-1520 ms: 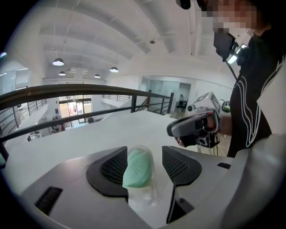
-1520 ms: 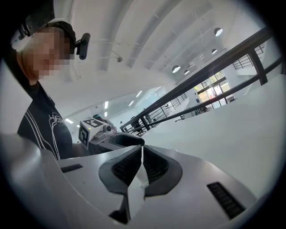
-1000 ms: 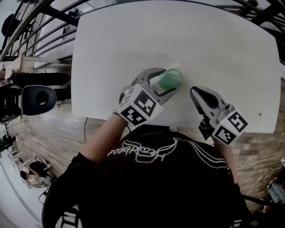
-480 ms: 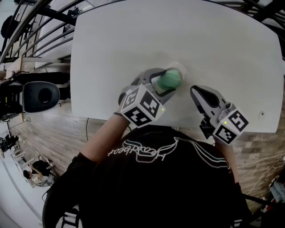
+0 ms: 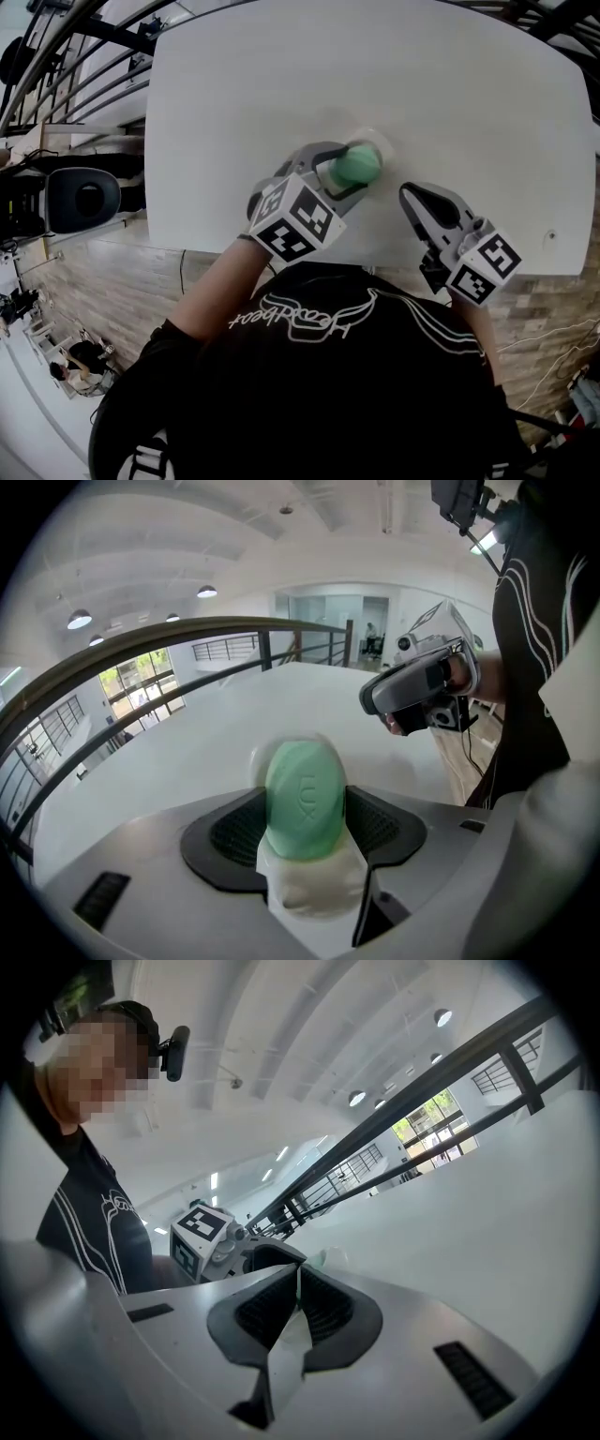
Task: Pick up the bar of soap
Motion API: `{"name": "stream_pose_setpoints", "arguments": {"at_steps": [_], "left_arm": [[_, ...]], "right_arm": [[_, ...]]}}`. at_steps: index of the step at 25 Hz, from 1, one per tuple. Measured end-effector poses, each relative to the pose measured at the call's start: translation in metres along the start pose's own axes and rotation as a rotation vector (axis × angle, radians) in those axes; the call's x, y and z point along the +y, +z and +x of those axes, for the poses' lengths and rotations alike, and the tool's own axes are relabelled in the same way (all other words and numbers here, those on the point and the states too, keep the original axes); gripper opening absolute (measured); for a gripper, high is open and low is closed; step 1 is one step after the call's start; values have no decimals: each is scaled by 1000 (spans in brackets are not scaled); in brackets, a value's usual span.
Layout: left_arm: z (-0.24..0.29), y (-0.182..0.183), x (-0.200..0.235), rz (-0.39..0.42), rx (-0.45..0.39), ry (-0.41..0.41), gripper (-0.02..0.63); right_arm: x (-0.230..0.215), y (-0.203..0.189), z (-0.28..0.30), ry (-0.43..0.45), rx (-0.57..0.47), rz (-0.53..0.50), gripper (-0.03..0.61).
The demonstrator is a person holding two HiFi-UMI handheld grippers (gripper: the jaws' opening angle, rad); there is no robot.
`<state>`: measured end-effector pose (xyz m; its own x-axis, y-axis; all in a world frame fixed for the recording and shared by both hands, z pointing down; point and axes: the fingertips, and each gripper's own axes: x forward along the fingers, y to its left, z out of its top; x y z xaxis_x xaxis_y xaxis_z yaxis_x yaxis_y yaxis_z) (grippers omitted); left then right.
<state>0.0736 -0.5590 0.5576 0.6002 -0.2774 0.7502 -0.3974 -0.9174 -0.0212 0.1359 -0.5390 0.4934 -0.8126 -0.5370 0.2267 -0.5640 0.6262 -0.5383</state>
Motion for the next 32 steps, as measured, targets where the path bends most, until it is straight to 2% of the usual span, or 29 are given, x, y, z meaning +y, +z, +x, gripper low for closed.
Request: {"name": "stream_pose_setpoints", "arguments": {"at_steps": [21,27,32], "left_arm": [[-4,1,-2,-18,-16,-12,261],[-10,0,9,-44,-27,0,259],[-13,10,0,-45,-49,23,259]], "right_arm": [[7,-4,4,2,25,-10,17],[12,2,9,-5,24,-13,17],[18,-2,-11,-9,22,-28,17]]}}
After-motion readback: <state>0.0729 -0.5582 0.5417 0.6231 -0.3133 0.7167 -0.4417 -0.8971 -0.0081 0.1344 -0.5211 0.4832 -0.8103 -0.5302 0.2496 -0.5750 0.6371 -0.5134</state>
